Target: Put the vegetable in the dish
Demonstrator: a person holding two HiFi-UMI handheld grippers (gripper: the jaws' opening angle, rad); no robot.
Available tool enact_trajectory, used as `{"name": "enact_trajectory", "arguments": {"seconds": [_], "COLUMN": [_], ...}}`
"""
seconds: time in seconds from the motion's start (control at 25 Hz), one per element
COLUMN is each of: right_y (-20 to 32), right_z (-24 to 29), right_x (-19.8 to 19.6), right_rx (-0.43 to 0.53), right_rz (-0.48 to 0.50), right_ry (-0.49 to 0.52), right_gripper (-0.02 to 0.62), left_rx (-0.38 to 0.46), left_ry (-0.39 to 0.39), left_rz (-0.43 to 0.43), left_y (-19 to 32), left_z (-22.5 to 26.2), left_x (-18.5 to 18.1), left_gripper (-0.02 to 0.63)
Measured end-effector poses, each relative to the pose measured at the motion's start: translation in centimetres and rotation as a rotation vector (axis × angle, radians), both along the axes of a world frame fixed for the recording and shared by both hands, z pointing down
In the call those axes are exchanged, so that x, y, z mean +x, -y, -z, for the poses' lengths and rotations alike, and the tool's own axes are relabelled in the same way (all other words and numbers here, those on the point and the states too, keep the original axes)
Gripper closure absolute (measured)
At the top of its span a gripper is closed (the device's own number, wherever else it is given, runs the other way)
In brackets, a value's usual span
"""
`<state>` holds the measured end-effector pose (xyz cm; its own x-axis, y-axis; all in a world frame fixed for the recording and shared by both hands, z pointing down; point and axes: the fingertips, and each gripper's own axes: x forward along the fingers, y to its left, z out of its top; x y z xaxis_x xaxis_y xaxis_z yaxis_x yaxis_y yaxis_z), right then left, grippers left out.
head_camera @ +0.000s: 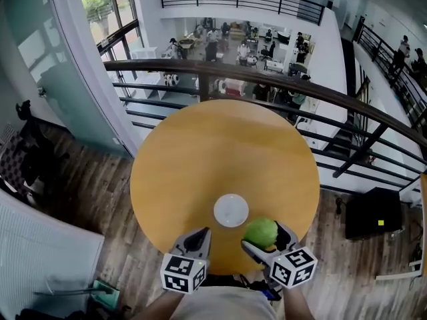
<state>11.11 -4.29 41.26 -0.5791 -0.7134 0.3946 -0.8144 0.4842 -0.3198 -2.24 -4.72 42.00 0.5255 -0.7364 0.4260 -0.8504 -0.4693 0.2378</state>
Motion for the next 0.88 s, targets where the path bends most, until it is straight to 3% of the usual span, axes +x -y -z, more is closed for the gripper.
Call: {"name": "enact_trajectory", "arguments": {"seconds": [0.32, 0.88], "right_y": [0.9, 4.5], "right_z": [-1.0, -5.6], "right_x": [0.5, -0.9], "right_rx": [-0.039, -0.106], "right_rz": [-0.051, -0.026], "right_ry": [-0.01, -0.083], "right_gripper": [0.117, 0.117], "left_rx": [-0.02, -0.076], "left_ry": [-0.007, -0.005], "left_rz": [-0.038, -0.057], "left_y": [1.9, 5.2], "left_z": [-0.4, -4.3], "left_x": [0.2, 0.3], "left_gripper": [0.584, 0.584]}}
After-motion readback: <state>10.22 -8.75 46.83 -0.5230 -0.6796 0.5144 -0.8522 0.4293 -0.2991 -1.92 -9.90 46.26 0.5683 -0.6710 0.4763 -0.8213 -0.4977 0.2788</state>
